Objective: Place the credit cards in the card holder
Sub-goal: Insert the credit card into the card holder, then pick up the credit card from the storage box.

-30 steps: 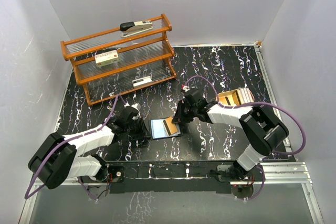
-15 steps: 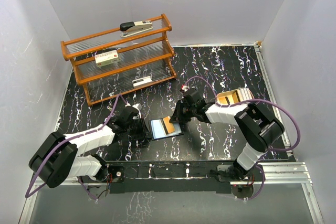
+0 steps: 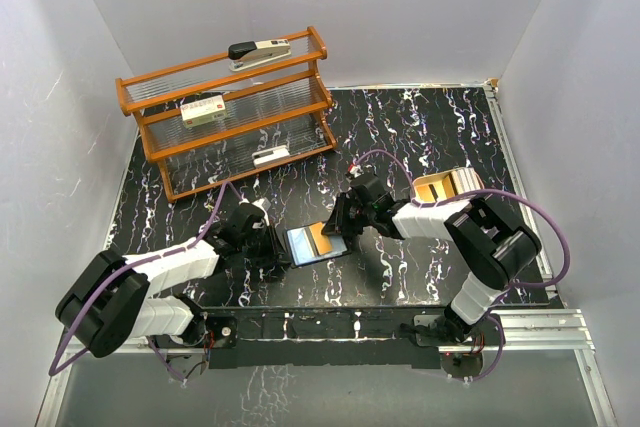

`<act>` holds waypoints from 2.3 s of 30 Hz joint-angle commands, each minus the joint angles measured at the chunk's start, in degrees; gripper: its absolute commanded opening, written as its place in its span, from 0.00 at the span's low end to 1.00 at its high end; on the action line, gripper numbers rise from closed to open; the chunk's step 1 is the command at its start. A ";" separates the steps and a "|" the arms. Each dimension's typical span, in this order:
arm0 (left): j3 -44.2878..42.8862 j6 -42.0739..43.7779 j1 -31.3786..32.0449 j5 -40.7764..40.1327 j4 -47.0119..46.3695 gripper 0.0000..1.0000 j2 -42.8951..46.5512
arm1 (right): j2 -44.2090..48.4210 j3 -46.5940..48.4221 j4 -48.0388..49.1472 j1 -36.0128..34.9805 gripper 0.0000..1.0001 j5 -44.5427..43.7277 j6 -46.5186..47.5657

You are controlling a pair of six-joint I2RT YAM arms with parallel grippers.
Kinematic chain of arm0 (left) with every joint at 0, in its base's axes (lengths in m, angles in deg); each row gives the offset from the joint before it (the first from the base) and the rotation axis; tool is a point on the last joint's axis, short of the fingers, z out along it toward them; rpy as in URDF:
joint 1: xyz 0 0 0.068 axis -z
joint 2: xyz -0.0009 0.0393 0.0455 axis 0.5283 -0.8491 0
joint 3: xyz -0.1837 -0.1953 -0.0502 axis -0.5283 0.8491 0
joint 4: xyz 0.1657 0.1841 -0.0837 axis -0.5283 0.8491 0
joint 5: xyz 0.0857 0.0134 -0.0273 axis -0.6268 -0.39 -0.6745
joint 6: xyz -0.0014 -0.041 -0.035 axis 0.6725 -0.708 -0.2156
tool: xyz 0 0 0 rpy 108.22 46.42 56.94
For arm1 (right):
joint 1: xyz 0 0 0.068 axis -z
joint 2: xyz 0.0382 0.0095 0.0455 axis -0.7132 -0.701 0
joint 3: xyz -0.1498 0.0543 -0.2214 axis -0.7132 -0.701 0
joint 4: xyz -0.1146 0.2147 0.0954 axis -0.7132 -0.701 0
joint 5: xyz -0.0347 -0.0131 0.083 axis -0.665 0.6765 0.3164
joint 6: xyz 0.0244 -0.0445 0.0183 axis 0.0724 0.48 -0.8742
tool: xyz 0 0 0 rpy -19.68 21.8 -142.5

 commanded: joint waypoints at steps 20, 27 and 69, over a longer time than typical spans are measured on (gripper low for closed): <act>-0.11 -1.40 0.05 1.89 -3.62 0.00 -1.27 | 2.18 1.15 -3.61 -3.97 0.37 -1.53 -0.46; -0.01 -1.19 0.05 1.42 -3.70 0.00 -1.35 | 1.94 1.02 -1.20 -5.38 0.37 -1.13 -1.19; -8.50 6.44 0.03 -7.30 11.01 0.00 0.39 | 7.11 24.70 -45.24 14.76 0.60 -44.34 31.05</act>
